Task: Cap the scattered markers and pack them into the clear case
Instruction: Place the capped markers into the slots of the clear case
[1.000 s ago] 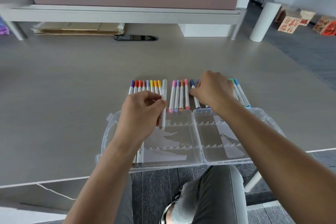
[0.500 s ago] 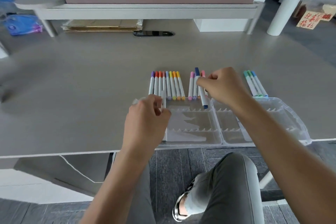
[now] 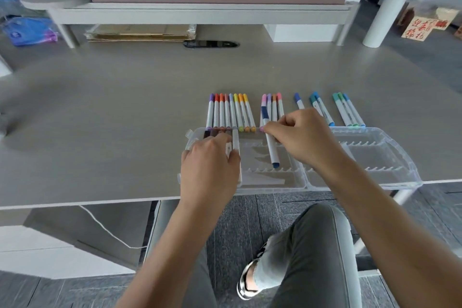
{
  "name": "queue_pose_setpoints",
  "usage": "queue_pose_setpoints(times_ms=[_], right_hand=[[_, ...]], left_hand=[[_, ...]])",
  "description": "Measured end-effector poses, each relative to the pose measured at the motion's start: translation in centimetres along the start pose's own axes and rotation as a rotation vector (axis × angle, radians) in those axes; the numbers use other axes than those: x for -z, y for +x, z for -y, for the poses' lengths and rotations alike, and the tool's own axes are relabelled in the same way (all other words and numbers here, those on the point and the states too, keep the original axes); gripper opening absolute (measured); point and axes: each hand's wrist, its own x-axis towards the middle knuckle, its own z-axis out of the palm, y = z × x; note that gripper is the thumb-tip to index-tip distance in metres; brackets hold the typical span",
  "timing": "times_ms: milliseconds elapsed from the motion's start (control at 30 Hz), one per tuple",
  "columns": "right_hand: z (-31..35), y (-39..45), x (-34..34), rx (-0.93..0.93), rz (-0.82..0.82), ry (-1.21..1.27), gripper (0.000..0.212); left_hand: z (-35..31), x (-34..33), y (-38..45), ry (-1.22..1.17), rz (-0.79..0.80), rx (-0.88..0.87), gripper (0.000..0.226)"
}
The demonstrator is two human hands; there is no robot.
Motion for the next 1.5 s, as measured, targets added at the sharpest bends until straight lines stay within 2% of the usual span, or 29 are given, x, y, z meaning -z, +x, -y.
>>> queue_pose_setpoints(times_ms=[200, 467, 567, 700, 867, 1200, 1367, 1500], right_hand=[[0.5, -1.2, -0.7, 0.012, 0.045, -0.011, 0.037], [1.2, -1.9, -1.9, -0.031, 0.068, -0.095, 0.038], [1.5, -1.9, -2.4, -0.018, 0.074, -0.174, 0.040], [1.5, -1.7, -3.1, 0.001, 0.090, -0.217, 0.043], [1.4, -1.6, -3.5, 0.004, 0.110, -0.246, 0.041], [0.8, -1.7, -3.1, 0.022, 0.192, -0.155, 0.021], [0.4, -2.0, -3.3, 0.057, 0.140, -0.179, 0.022], [0.1, -2.4, -3.7, 0.061, 0.094, -0.149, 0.019]], left_hand=[[0.6, -0.5, -0.5, 0.087, -0.019, -0.096, 0.029], [1.2, -0.2, -0.6, 0.231, 0.058, -0.171, 0.029], [1.8, 0.4, -0.5, 0.127, 0.087, -0.189, 0.032], [2.2, 1.3, -0.9, -0.095, 0.035, -0.112, 0.027], [2.8, 1.8, -1.4, -0.156, 0.011, -0.081, 0.023], [3.2, 0.4, -2.0, 0.052, -0.014, -0.202, 0.032], [3.6, -0.5, -2.5, 0.079, -0.075, -0.250, 0.021], [3.6, -0.6, -2.8, 0.094, -0.090, -0.262, 0.021]])
